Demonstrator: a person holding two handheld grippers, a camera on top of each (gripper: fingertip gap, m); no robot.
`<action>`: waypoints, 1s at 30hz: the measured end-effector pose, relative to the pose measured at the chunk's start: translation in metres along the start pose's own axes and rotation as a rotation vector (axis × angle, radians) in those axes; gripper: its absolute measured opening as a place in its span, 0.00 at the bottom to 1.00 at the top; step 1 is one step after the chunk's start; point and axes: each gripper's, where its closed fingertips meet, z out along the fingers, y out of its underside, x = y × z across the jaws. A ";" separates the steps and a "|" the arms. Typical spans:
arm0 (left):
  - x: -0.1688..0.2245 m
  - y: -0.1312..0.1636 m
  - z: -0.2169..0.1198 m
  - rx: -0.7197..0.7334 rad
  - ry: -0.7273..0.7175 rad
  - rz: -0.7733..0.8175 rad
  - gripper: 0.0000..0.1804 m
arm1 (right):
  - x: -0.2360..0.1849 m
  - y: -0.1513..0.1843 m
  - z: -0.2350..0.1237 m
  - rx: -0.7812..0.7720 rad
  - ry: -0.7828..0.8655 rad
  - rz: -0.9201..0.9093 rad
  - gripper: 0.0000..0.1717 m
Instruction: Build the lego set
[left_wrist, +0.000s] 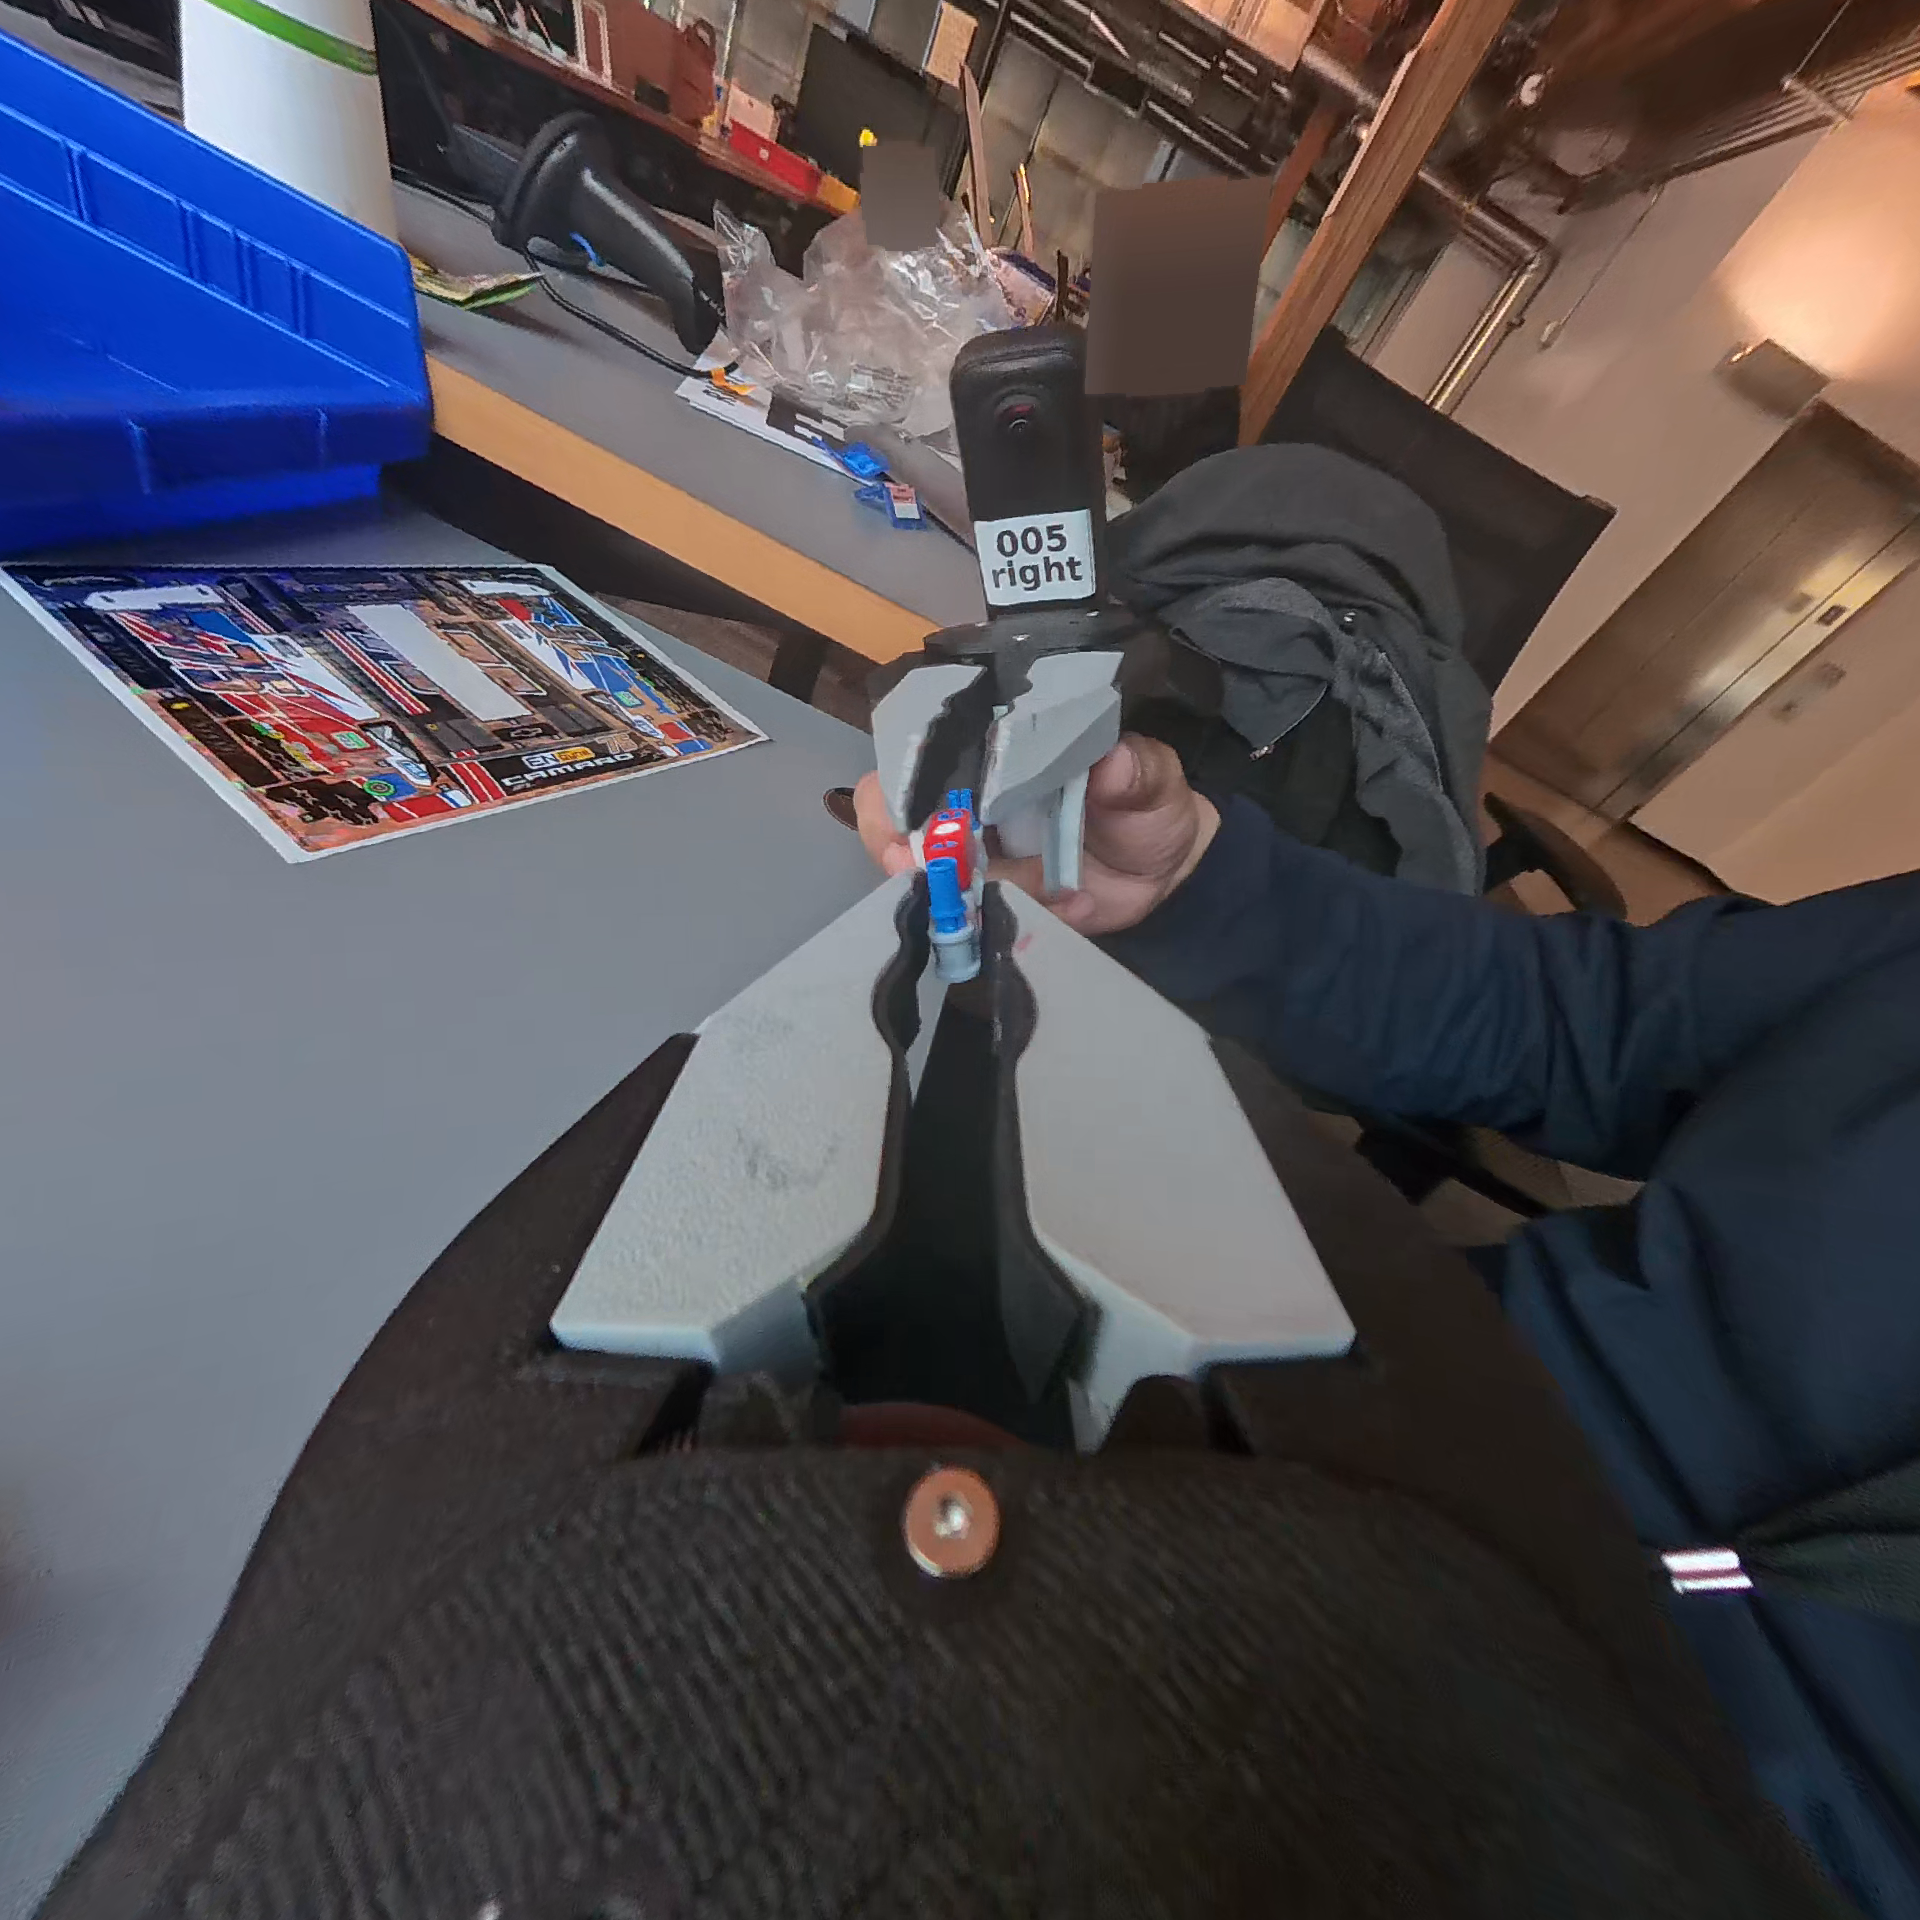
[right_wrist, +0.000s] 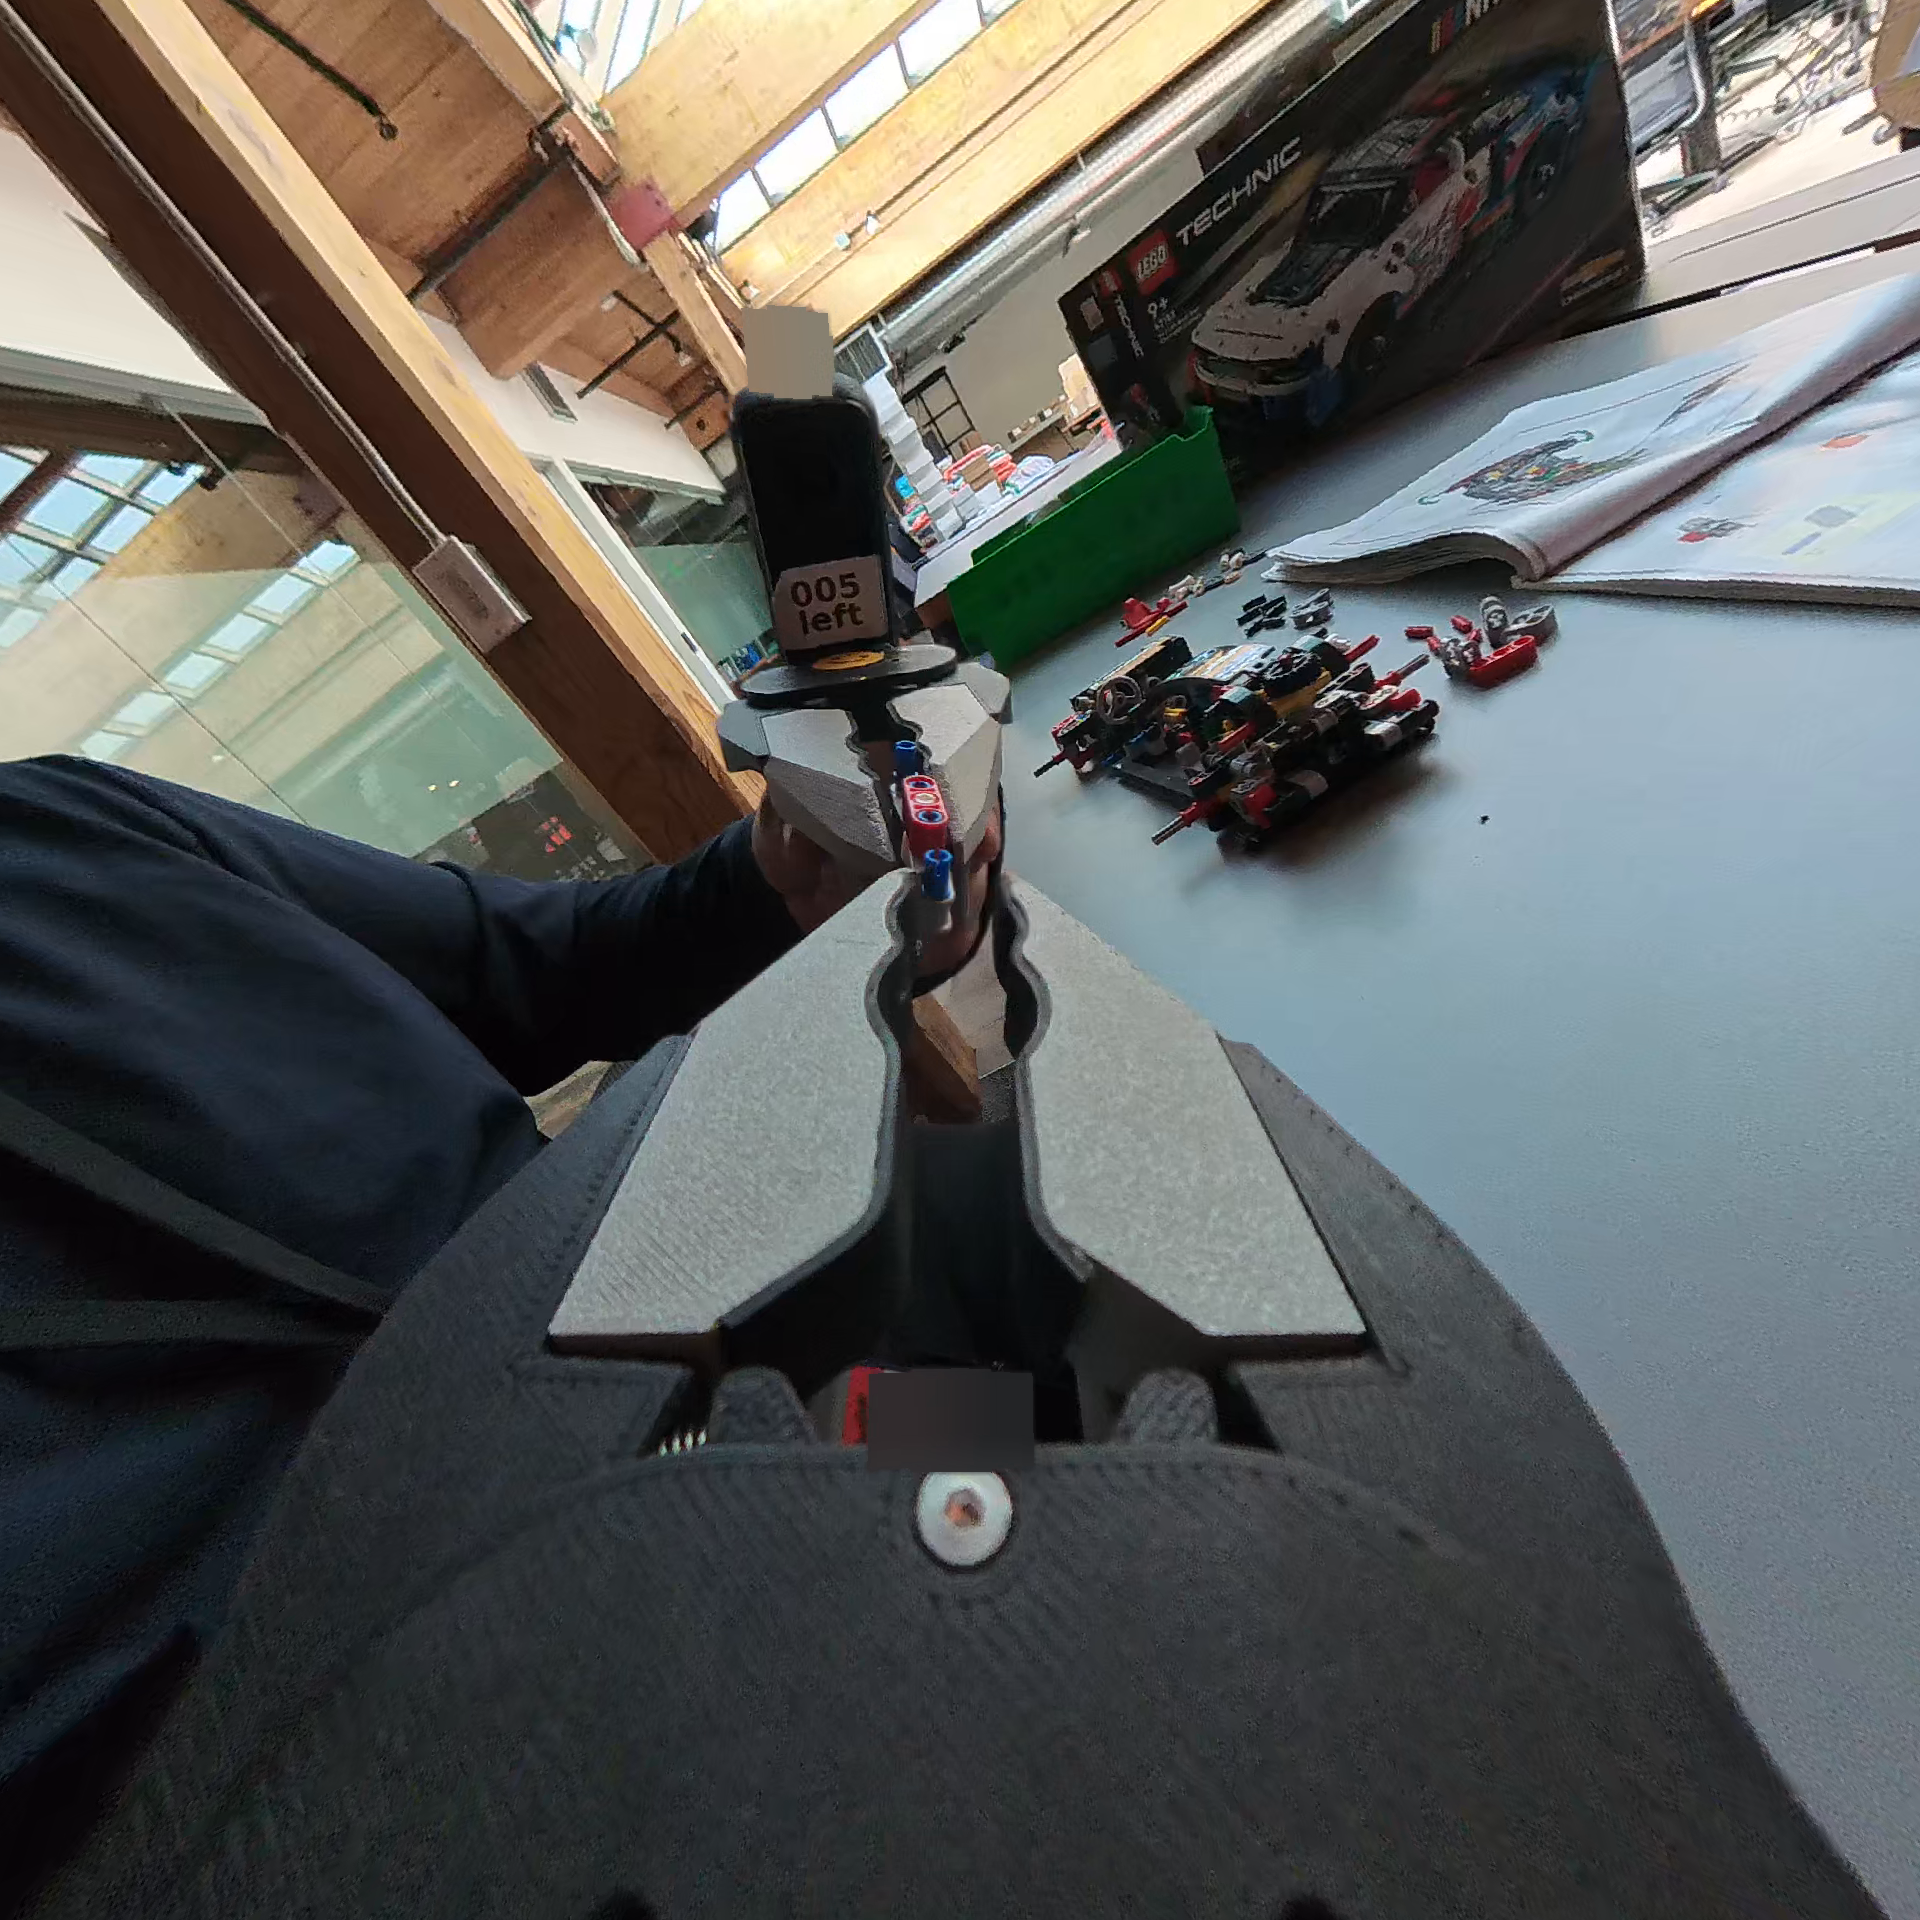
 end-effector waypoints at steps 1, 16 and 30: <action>0.000 0.000 0.001 0.002 0.004 -0.008 0.04 | -0.001 0.001 0.001 -0.005 -0.004 -0.006 0.04; -0.004 0.013 0.010 -0.009 0.009 -0.100 0.03 | 0.002 0.012 0.010 -0.041 0.032 -0.059 0.00; -0.033 0.019 0.014 0.072 -0.180 -0.161 0.03 | 0.033 0.010 0.013 0.031 0.234 -0.037 0.00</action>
